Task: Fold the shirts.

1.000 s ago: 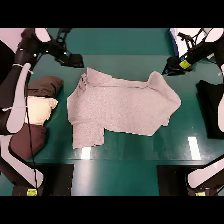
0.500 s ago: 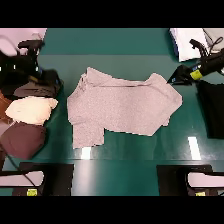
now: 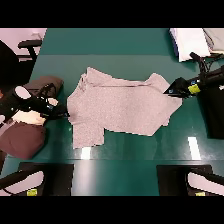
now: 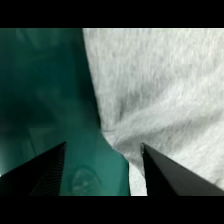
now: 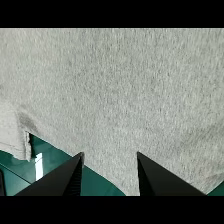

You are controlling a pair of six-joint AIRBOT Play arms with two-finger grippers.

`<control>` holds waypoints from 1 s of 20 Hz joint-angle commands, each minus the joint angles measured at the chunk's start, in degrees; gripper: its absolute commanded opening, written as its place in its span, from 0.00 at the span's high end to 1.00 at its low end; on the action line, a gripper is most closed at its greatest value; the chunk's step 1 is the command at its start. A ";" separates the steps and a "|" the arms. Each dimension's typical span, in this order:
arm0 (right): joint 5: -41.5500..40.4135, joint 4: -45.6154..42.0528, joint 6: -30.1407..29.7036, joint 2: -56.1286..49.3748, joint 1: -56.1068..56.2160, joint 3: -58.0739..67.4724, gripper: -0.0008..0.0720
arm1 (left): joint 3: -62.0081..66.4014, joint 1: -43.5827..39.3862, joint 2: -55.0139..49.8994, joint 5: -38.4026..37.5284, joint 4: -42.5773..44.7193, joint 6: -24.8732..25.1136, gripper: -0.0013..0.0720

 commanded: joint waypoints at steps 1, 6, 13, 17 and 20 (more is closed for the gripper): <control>-0.42 0.42 -0.07 0.52 -0.04 -0.98 0.46 | -4.09 0.07 0.48 5.01 -4.96 1.86 0.24; -0.28 0.42 -0.04 0.52 0.00 -0.98 0.46 | -5.09 -4.87 -1.64 7.45 -7.56 2.69 0.24; 2.36 -0.74 -0.02 4.35 -5.68 -8.79 0.46 | 2.29 -6.16 0.68 3.08 -7.34 2.95 0.95; -1.60 -6.19 1.51 11.06 -14.69 -23.89 0.48 | 5.77 -6.16 2.93 2.25 -7.43 3.39 0.95; -5.77 -5.53 1.46 12.00 -18.95 -32.33 0.63 | 5.86 -6.16 2.97 2.36 -7.43 3.37 0.95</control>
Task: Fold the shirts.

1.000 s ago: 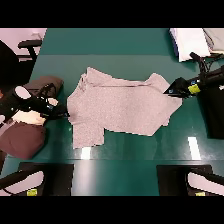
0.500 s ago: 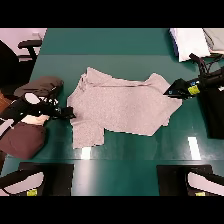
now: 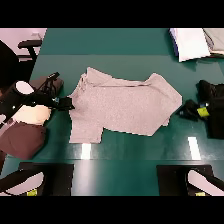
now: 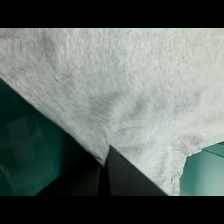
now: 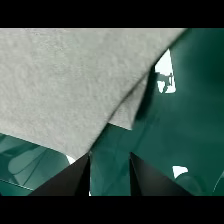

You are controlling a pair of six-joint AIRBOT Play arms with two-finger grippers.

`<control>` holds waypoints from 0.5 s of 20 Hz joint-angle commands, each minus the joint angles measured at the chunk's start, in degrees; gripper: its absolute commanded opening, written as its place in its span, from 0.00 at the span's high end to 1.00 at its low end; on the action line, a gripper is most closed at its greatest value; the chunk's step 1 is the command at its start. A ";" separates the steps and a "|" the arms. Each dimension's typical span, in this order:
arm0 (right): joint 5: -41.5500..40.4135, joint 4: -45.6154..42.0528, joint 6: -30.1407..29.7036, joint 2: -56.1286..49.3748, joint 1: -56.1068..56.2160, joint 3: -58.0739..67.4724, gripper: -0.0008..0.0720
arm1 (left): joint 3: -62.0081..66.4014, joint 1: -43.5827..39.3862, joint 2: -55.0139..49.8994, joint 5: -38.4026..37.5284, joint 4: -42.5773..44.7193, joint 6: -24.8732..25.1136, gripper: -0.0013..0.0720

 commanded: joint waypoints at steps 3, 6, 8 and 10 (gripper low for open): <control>-7.89 3.67 -1.68 -1.44 -2.93 -11.78 0.63 | 0.94 -0.04 0.52 -0.39 -0.15 0.13 0.95; -11.63 6.54 -1.88 -5.79 1.01 -10.93 0.63 | 0.94 -0.04 0.52 -0.44 -0.17 0.11 0.95; -11.76 6.49 -1.84 -8.59 3.72 -8.74 0.63 | 0.94 -0.04 0.52 -0.44 -0.15 0.11 0.95; -11.15 6.34 -1.81 -10.78 5.79 -6.82 0.63 | 0.94 -0.04 0.52 -0.50 -0.15 0.13 0.95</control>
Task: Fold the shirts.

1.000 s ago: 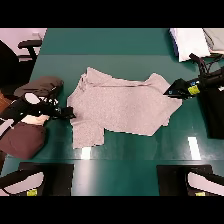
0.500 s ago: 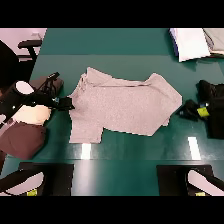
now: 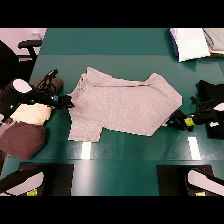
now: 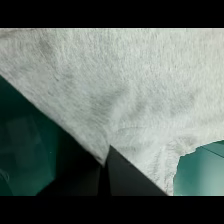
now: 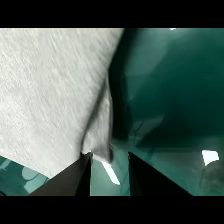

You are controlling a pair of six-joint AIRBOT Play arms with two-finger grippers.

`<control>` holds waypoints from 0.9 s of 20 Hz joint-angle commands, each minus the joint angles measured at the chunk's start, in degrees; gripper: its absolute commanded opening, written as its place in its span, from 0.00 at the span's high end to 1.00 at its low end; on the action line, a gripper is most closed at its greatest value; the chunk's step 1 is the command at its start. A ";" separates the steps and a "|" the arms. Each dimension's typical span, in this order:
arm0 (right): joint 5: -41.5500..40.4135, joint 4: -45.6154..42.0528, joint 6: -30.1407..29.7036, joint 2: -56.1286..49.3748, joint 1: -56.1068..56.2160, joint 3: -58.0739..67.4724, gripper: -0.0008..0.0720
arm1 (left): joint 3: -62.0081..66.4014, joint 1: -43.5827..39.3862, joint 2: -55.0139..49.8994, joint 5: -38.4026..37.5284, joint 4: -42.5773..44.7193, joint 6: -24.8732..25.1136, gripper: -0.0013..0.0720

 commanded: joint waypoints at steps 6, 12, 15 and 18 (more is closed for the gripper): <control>-0.66 0.17 -0.50 -1.57 4.07 0.39 0.97 | 0.07 -0.04 0.07 -2.40 0.09 0.46 0.95; 4.83 0.15 -1.29 11.45 4.04 12.20 0.97 | 10.56 0.09 5.84 -6.54 1.01 0.37 0.95; 6.32 0.13 -1.07 18.51 4.04 28.00 0.97 | 24.61 0.09 13.22 -6.58 1.55 -0.20 0.95; 6.40 0.15 -0.76 22.77 2.29 45.22 0.97 | 42.03 0.07 19.04 -5.79 2.34 -0.28 0.95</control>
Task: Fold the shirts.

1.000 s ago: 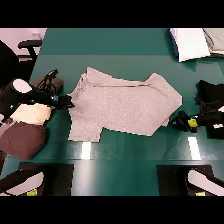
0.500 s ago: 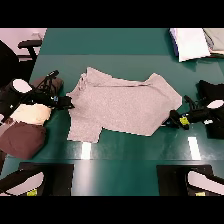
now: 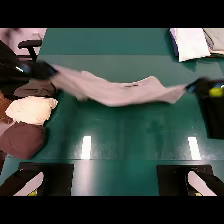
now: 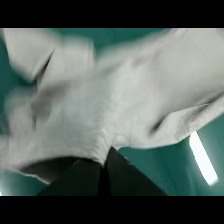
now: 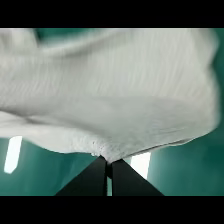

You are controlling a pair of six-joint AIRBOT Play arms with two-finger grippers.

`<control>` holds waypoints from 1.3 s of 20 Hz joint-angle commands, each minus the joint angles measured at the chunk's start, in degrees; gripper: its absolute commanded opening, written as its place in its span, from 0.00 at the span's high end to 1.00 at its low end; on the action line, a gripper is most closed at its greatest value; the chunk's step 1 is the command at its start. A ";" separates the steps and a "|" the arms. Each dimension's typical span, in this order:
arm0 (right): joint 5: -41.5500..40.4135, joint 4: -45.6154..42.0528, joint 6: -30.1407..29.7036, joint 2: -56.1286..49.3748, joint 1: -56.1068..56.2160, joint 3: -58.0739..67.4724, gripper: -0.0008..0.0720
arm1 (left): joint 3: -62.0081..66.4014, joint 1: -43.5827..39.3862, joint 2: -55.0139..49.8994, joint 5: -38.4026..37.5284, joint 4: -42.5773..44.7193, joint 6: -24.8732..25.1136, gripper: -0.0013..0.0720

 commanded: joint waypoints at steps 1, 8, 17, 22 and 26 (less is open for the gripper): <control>0.70 -0.02 0.72 5.55 -2.45 19.65 0.97 | 19.02 0.00 6.12 0.46 1.05 -0.42 0.95; 14.25 0.00 2.82 2.10 -18.36 49.20 0.97 | 41.86 0.00 6.49 3.74 2.43 -6.34 0.95; 19.06 -11.23 6.34 -10.36 -9.90 35.50 0.97 | 17.31 0.00 -6.34 -11.87 7.06 -11.67 0.95; 21.38 -20.90 7.21 -28.92 0.04 26.08 0.97 | 10.38 0.00 -25.22 -10.88 6.34 -9.62 0.95; 17.14 -20.28 7.17 -44.09 0.52 31.80 0.97 | 11.65 0.00 -39.41 -0.83 5.22 -5.16 0.95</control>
